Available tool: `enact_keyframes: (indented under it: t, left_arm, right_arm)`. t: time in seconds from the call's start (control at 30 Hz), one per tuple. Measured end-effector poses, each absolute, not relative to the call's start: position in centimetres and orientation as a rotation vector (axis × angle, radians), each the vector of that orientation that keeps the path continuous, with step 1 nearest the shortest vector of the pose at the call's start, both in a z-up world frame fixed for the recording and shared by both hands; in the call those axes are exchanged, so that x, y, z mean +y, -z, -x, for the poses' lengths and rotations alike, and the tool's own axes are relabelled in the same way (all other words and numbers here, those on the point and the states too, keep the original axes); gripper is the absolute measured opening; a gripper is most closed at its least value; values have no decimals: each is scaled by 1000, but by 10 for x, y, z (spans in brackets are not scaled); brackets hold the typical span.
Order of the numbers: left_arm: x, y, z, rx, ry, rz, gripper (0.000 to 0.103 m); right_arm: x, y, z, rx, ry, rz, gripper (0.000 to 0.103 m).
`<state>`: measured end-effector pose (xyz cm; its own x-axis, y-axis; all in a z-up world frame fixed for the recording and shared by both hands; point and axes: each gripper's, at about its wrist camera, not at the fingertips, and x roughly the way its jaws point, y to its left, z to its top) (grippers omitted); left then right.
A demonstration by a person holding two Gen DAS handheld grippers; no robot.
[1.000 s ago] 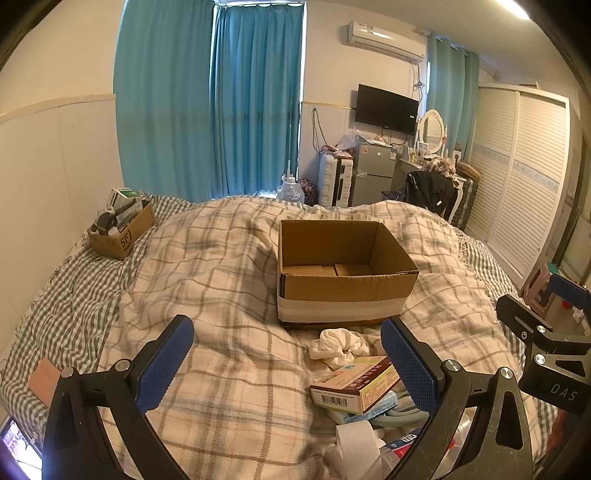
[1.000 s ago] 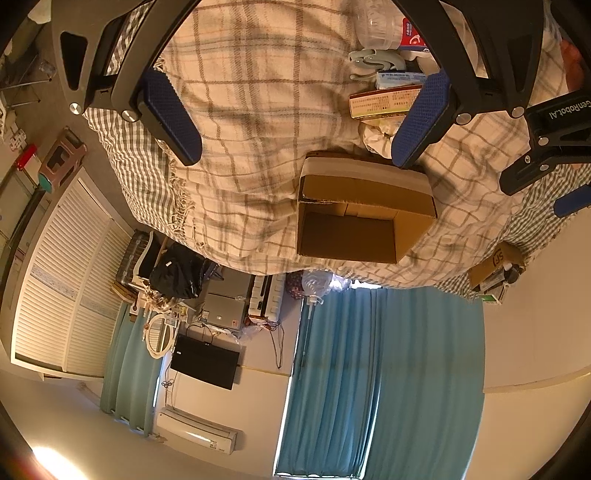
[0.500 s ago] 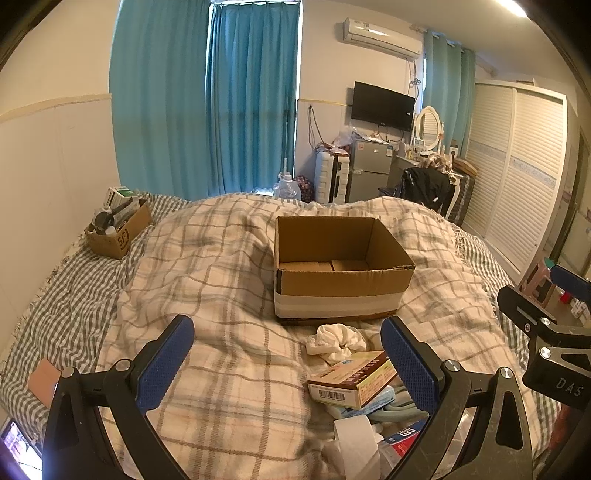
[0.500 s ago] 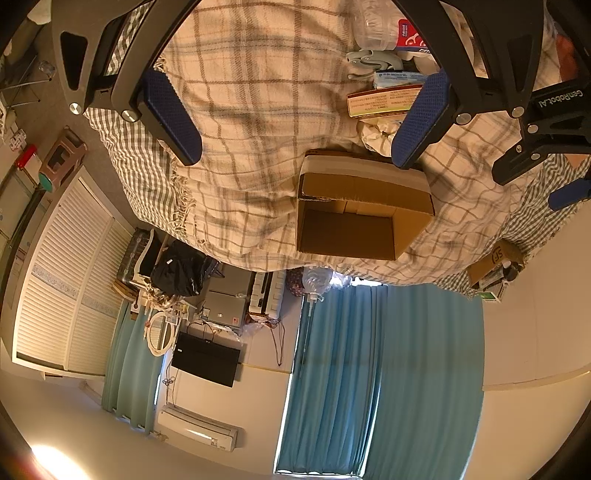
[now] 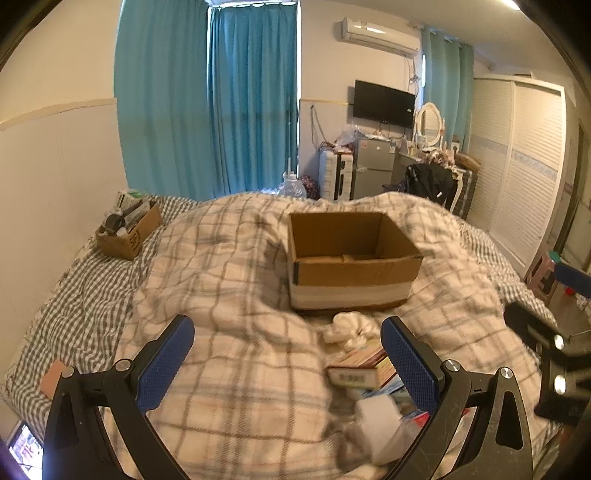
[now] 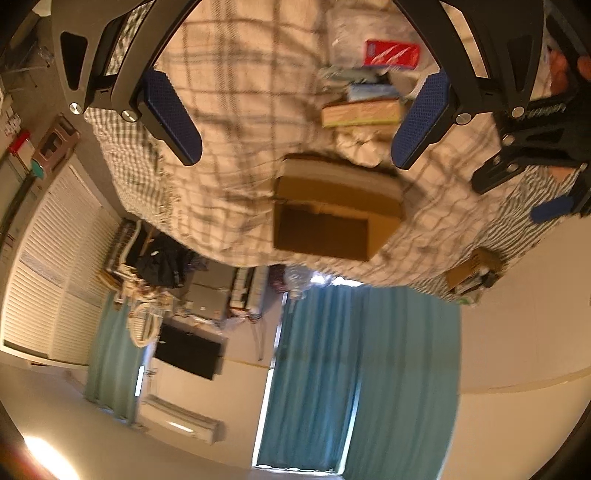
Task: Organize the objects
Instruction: 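Grasp the clear red-labelled jar with the right tool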
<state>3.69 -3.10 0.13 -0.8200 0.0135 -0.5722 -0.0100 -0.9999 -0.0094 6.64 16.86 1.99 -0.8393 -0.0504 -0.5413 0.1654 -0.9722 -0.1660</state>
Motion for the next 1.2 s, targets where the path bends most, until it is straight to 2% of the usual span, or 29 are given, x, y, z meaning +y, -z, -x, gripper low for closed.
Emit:
enact_keyframes:
  t: [0.33, 0.63, 0.8, 0.93, 1.07, 1.2]
  left_arm:
    - [-64, 40, -40, -58, -2970, 1085, 103]
    - [-60, 57, -38, -38, -2937, 1138, 103]
    - [-53, 57, -39, -15, -2920, 1140, 103]
    - [-49, 56, -39, -2, -2915, 1146, 103]
    - [-47, 54, -41, 8, -2907, 1141, 103]
    - [-40, 50, -44, -33, -2831, 1154, 103]
  right_arm:
    - [135, 50, -71, 398, 2673, -1122, 102]
    - [127, 84, -64, 447, 2606, -1249, 102]
    - [130, 85, -64, 433, 2590, -1256, 102]
    - [131, 84, -64, 407, 2550, -1259, 92]
    - [142, 74, -65, 309, 2569, -1208, 91]
    - [158, 52, -69, 336, 2673, -1119, 91]
